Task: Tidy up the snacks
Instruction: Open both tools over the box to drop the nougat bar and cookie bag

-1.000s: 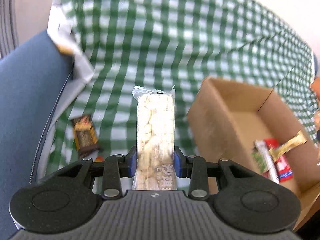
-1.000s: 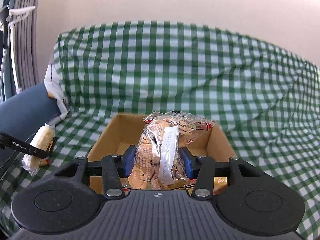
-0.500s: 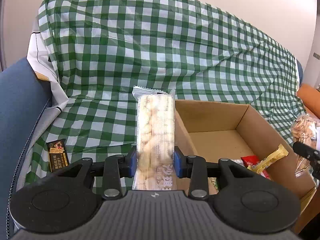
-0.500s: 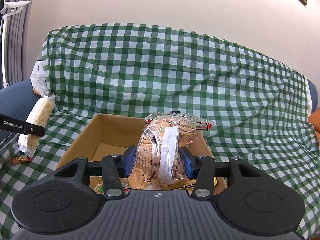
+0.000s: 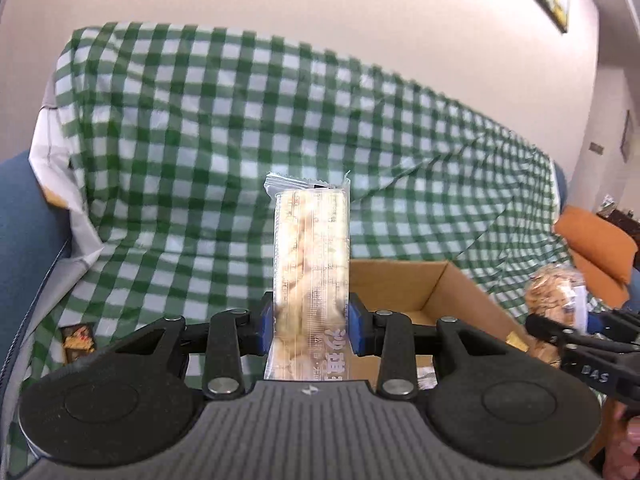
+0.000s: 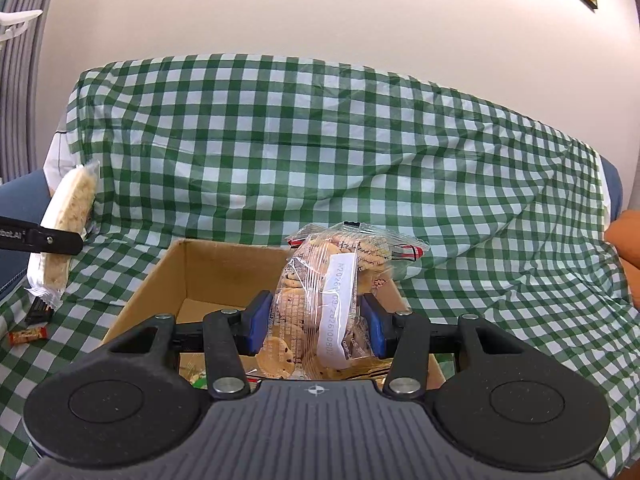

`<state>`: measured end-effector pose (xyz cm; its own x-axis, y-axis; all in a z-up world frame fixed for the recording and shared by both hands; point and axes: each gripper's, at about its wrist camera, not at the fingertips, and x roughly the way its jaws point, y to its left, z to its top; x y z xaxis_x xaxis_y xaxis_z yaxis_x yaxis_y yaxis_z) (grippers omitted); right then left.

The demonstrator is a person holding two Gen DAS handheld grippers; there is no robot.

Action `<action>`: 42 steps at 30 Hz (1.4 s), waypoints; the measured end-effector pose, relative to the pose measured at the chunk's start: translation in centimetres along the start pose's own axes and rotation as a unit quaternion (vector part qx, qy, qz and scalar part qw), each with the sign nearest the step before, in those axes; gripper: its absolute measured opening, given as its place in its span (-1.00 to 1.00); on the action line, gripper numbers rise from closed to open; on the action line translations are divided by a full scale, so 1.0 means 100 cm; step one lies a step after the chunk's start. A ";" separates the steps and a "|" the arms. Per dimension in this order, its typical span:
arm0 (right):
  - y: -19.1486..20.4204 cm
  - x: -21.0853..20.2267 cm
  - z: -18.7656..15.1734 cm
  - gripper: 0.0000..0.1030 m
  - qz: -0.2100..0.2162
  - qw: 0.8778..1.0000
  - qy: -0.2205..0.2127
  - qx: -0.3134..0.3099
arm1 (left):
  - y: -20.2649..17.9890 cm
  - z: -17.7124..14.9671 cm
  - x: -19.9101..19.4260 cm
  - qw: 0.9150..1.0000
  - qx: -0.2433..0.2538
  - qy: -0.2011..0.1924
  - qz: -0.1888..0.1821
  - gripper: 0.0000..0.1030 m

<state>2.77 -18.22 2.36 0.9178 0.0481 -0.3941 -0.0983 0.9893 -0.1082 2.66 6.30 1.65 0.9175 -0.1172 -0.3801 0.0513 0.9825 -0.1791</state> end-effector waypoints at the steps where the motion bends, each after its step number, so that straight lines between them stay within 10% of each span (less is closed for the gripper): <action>1: 0.000 0.000 0.000 -0.03 -0.001 1.000 -0.001 0.000 | -0.003 0.000 -0.001 1.000 0.004 -0.004 -0.004 -0.23; 42: -0.004 -0.005 -0.003 -0.02 -0.055 0.998 -0.024 0.005 | -0.081 -0.010 0.016 0.990 0.073 -0.028 -0.121 -0.23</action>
<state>2.29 -18.66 2.34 0.9399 -0.0553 -0.3369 0.0081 0.9901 -0.1400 3.26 -1.96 1.57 0.8916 -0.3478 -0.2898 0.3251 0.9374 -0.1250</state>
